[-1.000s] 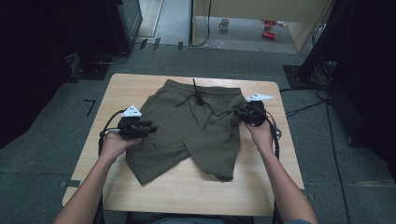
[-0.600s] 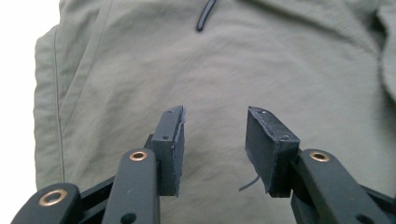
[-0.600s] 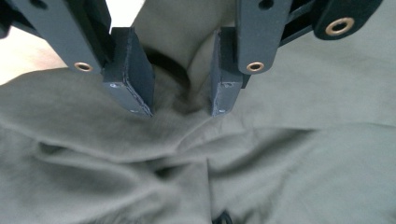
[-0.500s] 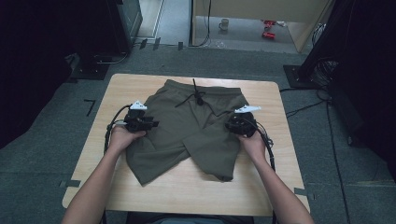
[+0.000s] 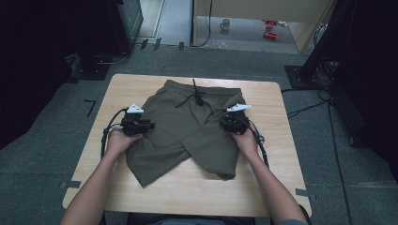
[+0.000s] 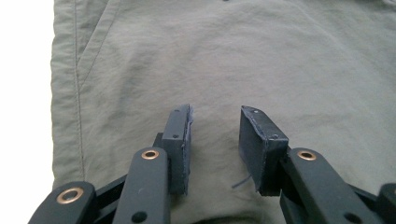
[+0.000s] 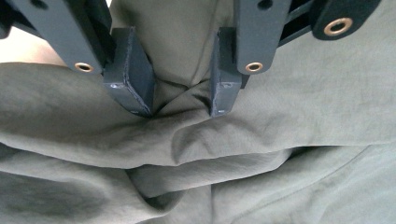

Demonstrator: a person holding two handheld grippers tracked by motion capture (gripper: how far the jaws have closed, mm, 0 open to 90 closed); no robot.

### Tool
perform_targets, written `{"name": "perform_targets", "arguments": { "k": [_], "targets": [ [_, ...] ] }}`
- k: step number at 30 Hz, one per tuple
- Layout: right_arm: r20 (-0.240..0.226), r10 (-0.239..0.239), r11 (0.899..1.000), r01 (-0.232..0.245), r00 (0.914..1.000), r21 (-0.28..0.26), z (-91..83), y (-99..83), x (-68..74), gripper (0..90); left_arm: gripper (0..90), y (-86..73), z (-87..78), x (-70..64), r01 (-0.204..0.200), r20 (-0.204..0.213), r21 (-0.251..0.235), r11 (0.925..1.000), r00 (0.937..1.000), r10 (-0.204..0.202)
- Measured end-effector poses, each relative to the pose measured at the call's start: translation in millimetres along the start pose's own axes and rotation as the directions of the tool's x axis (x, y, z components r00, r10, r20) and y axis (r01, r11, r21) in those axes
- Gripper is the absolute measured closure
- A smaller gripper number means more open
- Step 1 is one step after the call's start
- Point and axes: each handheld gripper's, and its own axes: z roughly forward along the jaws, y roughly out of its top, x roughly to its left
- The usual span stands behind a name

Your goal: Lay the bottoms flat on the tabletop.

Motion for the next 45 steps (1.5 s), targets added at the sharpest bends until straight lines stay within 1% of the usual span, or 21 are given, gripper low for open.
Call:
{"name": "perform_targets", "arguments": {
  "k": [4,9,12,16,20,22,24,25,26,28,30,33,34,38,40,42,45],
  "targets": [
    [-0.006,-0.008,1.0,0.008,1.0,-0.013,9.9,8.0,3.4,60.5,67.0,-6.9,-4.7,4.6,0.006,-0.019,-0.026,0.9996,0.9998,-0.007],
    [-0.013,-0.015,1.0,0.014,0.9998,-0.024,22.9,19.2,8.4,61.1,67.9,-13.7,-13.5,11.9,0.02,-0.062,-0.027,0.9994,0.9979,-0.021],
    [-0.016,-0.021,0.999,0.02,0.9997,-0.036,31.0,25.8,10.6,61.6,68.8,-17.9,-18.5,17.0,0.045,-0.068,-0.033,0.9984,0.9965,-0.047],
    [-0.019,-0.019,0.999,0.018,0.9996,-0.047,40.4,33.3,14.4,61.9,70.1,-22.7,-24.6,21.5,0.051,-0.099,-0.035,0.9981,0.9936,-0.054],
    [-0.029,-0.031,0.998,0.029,0.9991,-0.054,49.8,41.8,16.1,62.0,70.0,-25.3,-29.1,26.6,0.072,-0.131,-0.035,0.9968,0.9885,-0.076],
    [-0.037,-0.034,0.998,0.032,0.9987,-0.054,55.2,47.2,16.2,61.9,69.7,-25.7,-29.9,28.6,0.089,-0.136,-0.039,0.9953,0.9863,-0.093],
    [-0.038,-0.032,0.998,0.03,0.9988,-0.051,59.4,51.9,15.5,61.8,67.7,-25.5,-30.0,29.3,0.11,-0.127,-0.043,0.993,0.9853,-0.115],
    [-0.035,-0.029,0.998,0.027,0.999,-0.05,60.3,53.0,15.2,61.7,65.6,-25.5,-30.0,29.1,0.111,-0.122,-0.044,0.9928,0.9857,-0.116],
    [-0.034,-0.028,0.998,0.026,0.999,-0.049,60.5,53.4,15.1,61.6,64.1,-25.5,-29.8,28.6,0.104,-0.12,-0.043,0.9937,0.9868,-0.108],
    [-0.036,-0.019,0.999,0.018,0.9992,-0.036,58.8,53.9,15.0,62.5,62.6,-25.4,-29.7,27.8,0.091,-0.124,-0.04,0.9951,0.9877,-0.095],
    [-0.038,-0.012,1.0,0.011,0.9992,-0.023,54.8,54.5,14.9,62.5,61.7,-24.9,-30.1,28.4,0.102,-0.112,-0.037,0.9941,0.9881,-0.106],
    [-0.053,0.006,1.0,-0.007,0.9986,-0.019,45.5,57.0,15.2,60.8,59.3,-23.6,-31.6,28.9,0.106,-0.101,-0.018,0.9942,0.9891,-0.107],
    [-0.055,0.003,1.0,-0.005,0.9985,-0.02,41.3,58.4,16.1,60.7,58.0,-23.1,-32.4,28.3,0.107,-0.1,-0.012,0.9942,0.9891,-0.108],
    [-0.069,-0.005,0.998,0.001,0.9976,-0.056,23.4,59.2,23.1,60.7,55.7,-21.4,-36.5,26.4,0.107,-0.096,-0.015,0.9942,0.9896,-0.108],
    [-0.083,-0.013,0.998,0.008,0.9965,-0.067,16.7,57.8,27.5,60.3,55.0,-20.5,-38.7,25.8,0.114,-0.091,-0.025,0.9931,0.9891,-0.116],
    [-0.109,-0.012,0.998,0.005,0.994,-0.062,11.8,56.5,33.1,59.8,54.0,-19.7,-40.4,25.2,0.113,-0.086,-0.032,0.9931,0.9896,-0.115],
    [-0.125,-0.044,0.997,0.036,0.9912,-0.062,7.7,53.8,44.6,59.5,52.8,-19.4,-41.5,24.1,0.1,-0.085,-0.033,0.9944,0.991,-0.103]
  ]
}}
